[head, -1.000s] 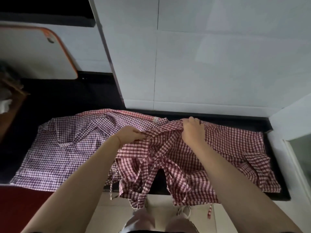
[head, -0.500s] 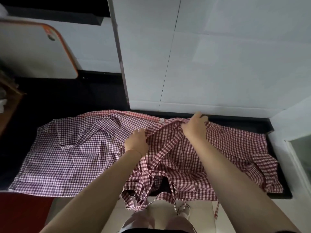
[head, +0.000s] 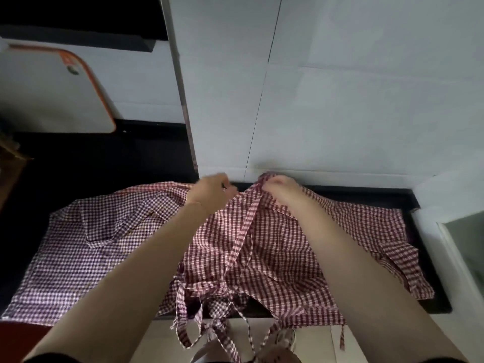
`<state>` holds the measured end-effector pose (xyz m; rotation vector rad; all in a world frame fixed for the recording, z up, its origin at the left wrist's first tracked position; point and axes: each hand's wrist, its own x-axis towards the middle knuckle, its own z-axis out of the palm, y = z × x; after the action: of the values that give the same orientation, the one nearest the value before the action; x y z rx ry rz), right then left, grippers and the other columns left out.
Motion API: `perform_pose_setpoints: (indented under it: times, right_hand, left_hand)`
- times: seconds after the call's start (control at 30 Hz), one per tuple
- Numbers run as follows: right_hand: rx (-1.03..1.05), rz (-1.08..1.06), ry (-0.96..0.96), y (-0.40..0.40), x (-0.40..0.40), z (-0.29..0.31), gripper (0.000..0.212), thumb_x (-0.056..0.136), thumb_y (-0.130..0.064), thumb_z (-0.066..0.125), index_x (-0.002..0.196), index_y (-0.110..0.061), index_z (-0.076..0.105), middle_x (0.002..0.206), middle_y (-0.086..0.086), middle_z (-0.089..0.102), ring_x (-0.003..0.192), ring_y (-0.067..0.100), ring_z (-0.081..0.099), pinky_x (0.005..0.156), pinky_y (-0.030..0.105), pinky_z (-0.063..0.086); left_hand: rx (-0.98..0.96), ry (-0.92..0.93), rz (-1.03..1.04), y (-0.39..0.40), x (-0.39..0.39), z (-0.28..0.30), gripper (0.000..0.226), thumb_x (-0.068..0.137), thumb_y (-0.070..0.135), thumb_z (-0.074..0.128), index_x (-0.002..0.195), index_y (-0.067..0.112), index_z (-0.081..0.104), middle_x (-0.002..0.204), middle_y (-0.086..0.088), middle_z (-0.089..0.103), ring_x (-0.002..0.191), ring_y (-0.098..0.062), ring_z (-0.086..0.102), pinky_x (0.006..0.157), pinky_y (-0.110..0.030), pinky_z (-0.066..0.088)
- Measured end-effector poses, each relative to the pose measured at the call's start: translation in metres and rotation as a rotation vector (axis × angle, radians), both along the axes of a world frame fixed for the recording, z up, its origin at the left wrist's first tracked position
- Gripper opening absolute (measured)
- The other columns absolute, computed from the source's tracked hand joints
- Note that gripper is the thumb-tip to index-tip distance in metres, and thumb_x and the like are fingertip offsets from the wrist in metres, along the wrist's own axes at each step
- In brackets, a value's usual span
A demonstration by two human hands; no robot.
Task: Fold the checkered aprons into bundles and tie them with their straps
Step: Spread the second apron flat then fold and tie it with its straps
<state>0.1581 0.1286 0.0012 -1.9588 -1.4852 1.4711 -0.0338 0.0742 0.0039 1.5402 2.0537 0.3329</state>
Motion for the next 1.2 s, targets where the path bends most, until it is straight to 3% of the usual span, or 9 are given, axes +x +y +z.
perform_pose_setpoints:
  times: [0.13, 0.27, 0.43, 0.5, 0.6, 0.7, 0.83, 1.03, 1.2]
  right_hand:
    - [0.155, 0.215, -0.102, -0.007, 0.002, -0.004, 0.029, 0.095, -0.008, 0.051, 0.115, -0.016, 0.07, 0.113, -0.008, 0.063, 0.104, 0.01, 0.057, 0.096, 0.028, 0.045]
    - [0.125, 0.218, -0.285, -0.012, 0.038, -0.019, 0.026, 0.098, -0.015, 0.048, 0.108, -0.005, 0.071, 0.109, 0.006, 0.07, 0.099, 0.023, 0.064, 0.093, 0.037, 0.05]
    - [-0.048, 0.214, -0.539, -0.027, 0.116, -0.044, 0.024, 0.099, -0.025, 0.051, 0.09, -0.008, 0.066, 0.086, 0.005, 0.064, 0.077, 0.018, 0.058, 0.073, 0.032, 0.048]
    - [-0.09, 0.224, -0.616, -0.041, 0.145, -0.049, 0.021, 0.1, -0.027, 0.05, 0.089, -0.013, 0.061, 0.083, 0.002, 0.059, 0.073, 0.015, 0.054, 0.061, 0.027, 0.039]
    - [-0.152, 0.273, -0.709, -0.059, 0.181, -0.063, 0.021, 0.1, -0.024, 0.047, 0.107, -0.013, 0.064, 0.101, 0.005, 0.064, 0.087, 0.019, 0.059, 0.074, 0.028, 0.045]
    - [-0.278, 0.34, -0.771, -0.071, 0.211, -0.065, 0.029, 0.101, -0.02, 0.047, 0.124, -0.009, 0.061, 0.113, 0.01, 0.061, 0.099, 0.027, 0.059, 0.091, 0.035, 0.045]
    - [-0.336, 0.531, -0.73, -0.091, 0.253, -0.056, 0.015, 0.096, -0.021, 0.054, 0.098, -0.02, 0.069, 0.107, 0.006, 0.065, 0.088, 0.024, 0.058, 0.097, 0.034, 0.044]
    - [-0.305, 0.724, -0.531, -0.109, 0.31, -0.027, 0.062, 0.086, -0.055, 0.064, 0.136, -0.019, 0.057, 0.139, -0.003, 0.051, 0.127, 0.024, 0.05, 0.107, 0.039, 0.041]
    - [0.255, 0.631, -0.645, -0.118, 0.332, -0.037, 0.012, 0.096, -0.02, 0.059, 0.098, -0.014, 0.07, 0.086, -0.003, 0.061, 0.077, 0.013, 0.058, 0.074, 0.026, 0.051]
  left_hand:
    - [-0.235, -0.072, -0.206, -0.019, 0.06, -0.034, 0.06, 0.084, 0.052, 0.07, 0.129, 0.018, 0.049, 0.121, 0.001, 0.061, 0.106, -0.021, 0.061, 0.088, -0.039, 0.052]
    - [-0.192, -0.043, -0.021, -0.02, 0.061, -0.06, 0.017, 0.096, 0.023, 0.048, 0.105, 0.016, 0.061, 0.108, -0.007, 0.068, 0.089, -0.024, 0.061, 0.081, -0.037, 0.053]
    - [0.103, -0.1, 0.324, -0.001, 0.05, -0.049, 0.031, 0.09, 0.013, 0.057, 0.121, 0.013, 0.054, 0.12, -0.01, 0.056, 0.101, -0.028, 0.053, 0.083, -0.041, 0.046]
    - [0.365, -0.004, 0.195, -0.006, 0.075, -0.042, 0.046, 0.082, 0.019, 0.063, 0.126, 0.011, 0.052, 0.125, -0.011, 0.05, 0.114, -0.029, 0.046, 0.098, -0.046, 0.039]
    - [0.598, 0.051, -0.098, -0.024, 0.126, -0.034, 0.05, 0.078, 0.03, 0.06, 0.125, 0.014, 0.056, 0.123, -0.005, 0.055, 0.114, -0.024, 0.048, 0.101, -0.046, 0.04]
    - [0.026, -0.125, -0.471, -0.042, 0.181, -0.036, 0.048, 0.089, 0.048, 0.063, 0.128, 0.021, 0.059, 0.128, 0.001, 0.06, 0.117, -0.02, 0.055, 0.102, -0.042, 0.045]
    - [-0.572, 0.027, -0.764, -0.069, 0.234, -0.059, 0.081, 0.073, 0.066, 0.074, 0.139, 0.024, 0.051, 0.144, 0.0, 0.048, 0.132, -0.025, 0.045, 0.11, -0.044, 0.039]
    - [-0.358, 0.264, -0.503, -0.084, 0.266, -0.067, 0.025, 0.095, 0.029, 0.057, 0.114, 0.018, 0.07, 0.118, -0.003, 0.066, 0.108, -0.024, 0.062, 0.092, -0.038, 0.054]
    - [-0.235, 0.231, -0.282, -0.097, 0.263, -0.058, 0.027, 0.101, 0.019, 0.046, 0.12, 0.019, 0.064, 0.118, -0.004, 0.065, 0.105, -0.024, 0.062, 0.091, -0.036, 0.054]
